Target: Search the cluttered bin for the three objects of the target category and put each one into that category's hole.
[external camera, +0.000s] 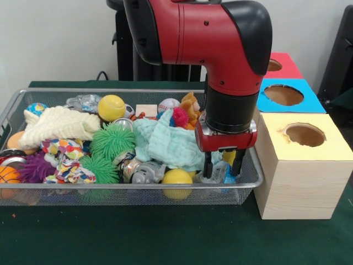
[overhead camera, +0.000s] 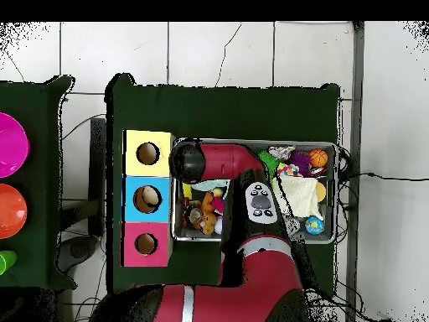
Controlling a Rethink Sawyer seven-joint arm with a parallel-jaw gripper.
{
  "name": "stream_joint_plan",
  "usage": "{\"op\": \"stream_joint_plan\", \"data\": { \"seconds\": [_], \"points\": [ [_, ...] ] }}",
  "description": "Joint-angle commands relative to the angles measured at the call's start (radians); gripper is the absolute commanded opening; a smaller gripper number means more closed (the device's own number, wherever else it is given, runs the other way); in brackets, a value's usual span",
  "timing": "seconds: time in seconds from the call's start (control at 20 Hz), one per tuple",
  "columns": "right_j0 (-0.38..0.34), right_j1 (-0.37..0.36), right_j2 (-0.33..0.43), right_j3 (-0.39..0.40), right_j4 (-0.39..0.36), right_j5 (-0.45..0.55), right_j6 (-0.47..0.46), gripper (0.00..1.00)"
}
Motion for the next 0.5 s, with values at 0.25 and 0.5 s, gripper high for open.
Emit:
{"op": "stream_joint_plan", "data": {
  "seconds": [0.25,0.5],
  "points": [
    [-0.025,0.031,0.042,-0.009,-0.058,-0.028,0.023,1.00],
    [-0.014,0.035,0.025,0.016,-0.061,-0.035,0.045,1.00]
  ]
}}
